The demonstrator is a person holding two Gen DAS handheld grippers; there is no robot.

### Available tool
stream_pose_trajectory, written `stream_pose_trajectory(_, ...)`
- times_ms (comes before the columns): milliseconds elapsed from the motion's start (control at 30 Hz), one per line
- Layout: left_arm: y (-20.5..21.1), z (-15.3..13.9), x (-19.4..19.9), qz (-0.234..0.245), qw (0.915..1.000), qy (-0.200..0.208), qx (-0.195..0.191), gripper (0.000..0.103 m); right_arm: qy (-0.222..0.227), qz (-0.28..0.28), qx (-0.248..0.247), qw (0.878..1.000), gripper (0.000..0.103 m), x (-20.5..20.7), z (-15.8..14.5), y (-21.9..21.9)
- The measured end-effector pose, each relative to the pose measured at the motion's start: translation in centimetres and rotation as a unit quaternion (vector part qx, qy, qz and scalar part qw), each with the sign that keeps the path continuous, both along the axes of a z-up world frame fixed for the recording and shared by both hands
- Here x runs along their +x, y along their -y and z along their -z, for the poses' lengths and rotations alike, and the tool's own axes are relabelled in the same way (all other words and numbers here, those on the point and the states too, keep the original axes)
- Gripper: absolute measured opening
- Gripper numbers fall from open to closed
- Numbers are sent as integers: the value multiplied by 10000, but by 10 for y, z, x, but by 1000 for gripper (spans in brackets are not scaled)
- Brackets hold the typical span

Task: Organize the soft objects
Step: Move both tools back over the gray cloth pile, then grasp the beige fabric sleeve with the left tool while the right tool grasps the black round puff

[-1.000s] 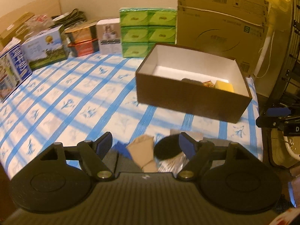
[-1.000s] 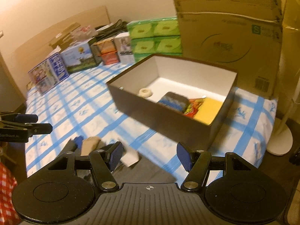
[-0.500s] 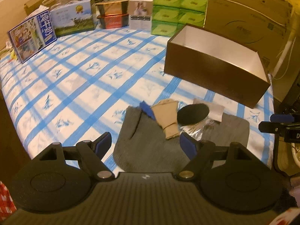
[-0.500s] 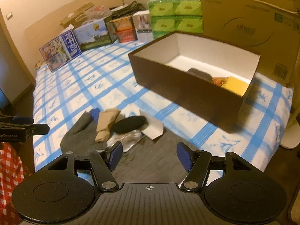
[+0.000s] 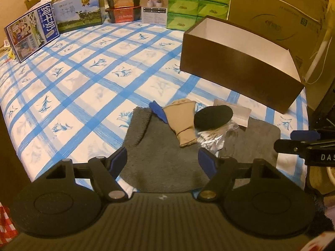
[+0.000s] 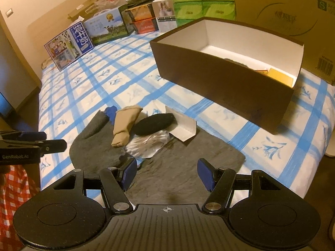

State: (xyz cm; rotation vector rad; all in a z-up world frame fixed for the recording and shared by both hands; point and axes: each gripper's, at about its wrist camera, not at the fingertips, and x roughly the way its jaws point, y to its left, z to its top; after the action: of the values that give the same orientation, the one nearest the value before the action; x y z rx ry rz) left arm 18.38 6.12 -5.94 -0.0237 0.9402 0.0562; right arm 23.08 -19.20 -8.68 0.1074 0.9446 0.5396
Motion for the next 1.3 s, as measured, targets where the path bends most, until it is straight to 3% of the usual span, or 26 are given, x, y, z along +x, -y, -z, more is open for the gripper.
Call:
stream_pose_trajectory(733, 29, 37, 67, 464, 9989, -19, 13, 56, 14, 116, 377, 9992, 63, 53, 23, -27)
stream_pose_trajectory(967, 27, 53, 88, 480, 9988, -88, 7, 55, -188, 269, 653, 9973, 49, 78, 39, -29)
stream_pose_trajectory(1300, 25, 74, 105, 459, 9986, -246, -58, 50, -529, 458, 888, 9936, 44, 100, 66, -36)
